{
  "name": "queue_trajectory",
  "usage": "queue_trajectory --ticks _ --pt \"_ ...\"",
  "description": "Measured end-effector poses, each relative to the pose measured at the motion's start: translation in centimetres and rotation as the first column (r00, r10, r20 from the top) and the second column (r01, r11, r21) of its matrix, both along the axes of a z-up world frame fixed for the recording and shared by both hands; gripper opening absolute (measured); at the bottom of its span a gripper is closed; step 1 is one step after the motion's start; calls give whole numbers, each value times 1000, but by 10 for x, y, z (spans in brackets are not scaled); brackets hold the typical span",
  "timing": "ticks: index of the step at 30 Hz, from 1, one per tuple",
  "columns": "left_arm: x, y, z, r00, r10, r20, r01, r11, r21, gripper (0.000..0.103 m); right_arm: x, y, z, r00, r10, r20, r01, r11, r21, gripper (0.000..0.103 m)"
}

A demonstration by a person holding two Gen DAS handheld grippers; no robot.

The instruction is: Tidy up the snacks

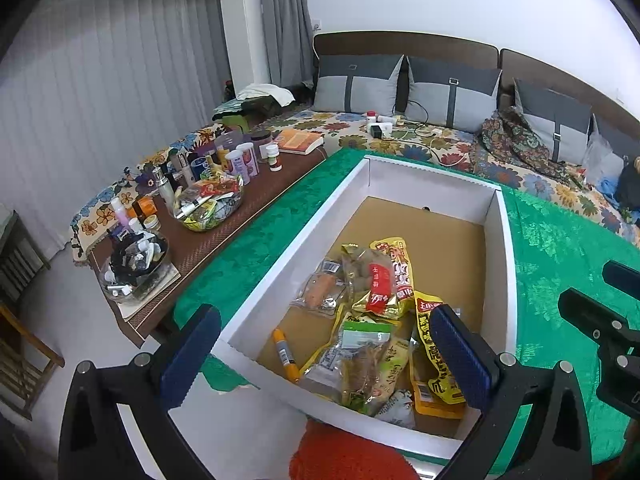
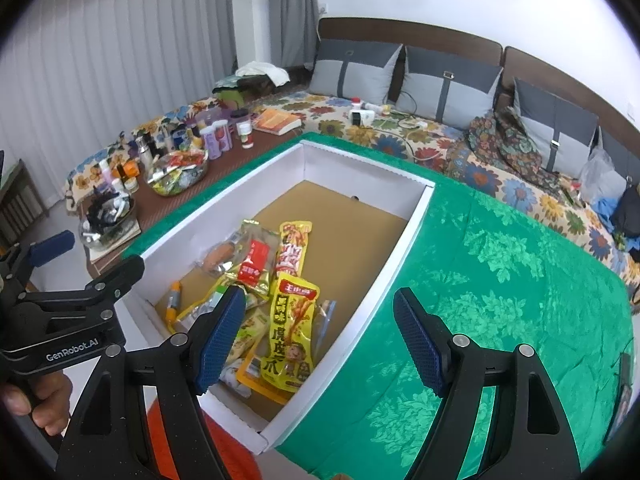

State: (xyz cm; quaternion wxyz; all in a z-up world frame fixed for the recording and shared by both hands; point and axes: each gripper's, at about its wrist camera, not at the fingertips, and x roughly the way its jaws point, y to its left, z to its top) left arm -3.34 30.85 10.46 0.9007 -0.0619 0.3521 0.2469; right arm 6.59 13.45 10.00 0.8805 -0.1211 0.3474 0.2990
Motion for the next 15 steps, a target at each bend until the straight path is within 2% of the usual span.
queue_trajectory --ticks 15 --pt "0 -6 -2 1000 -2 -7 2 1000 8 103 -1 3 -4 1000 5 -10 -5 1000 -12 80"
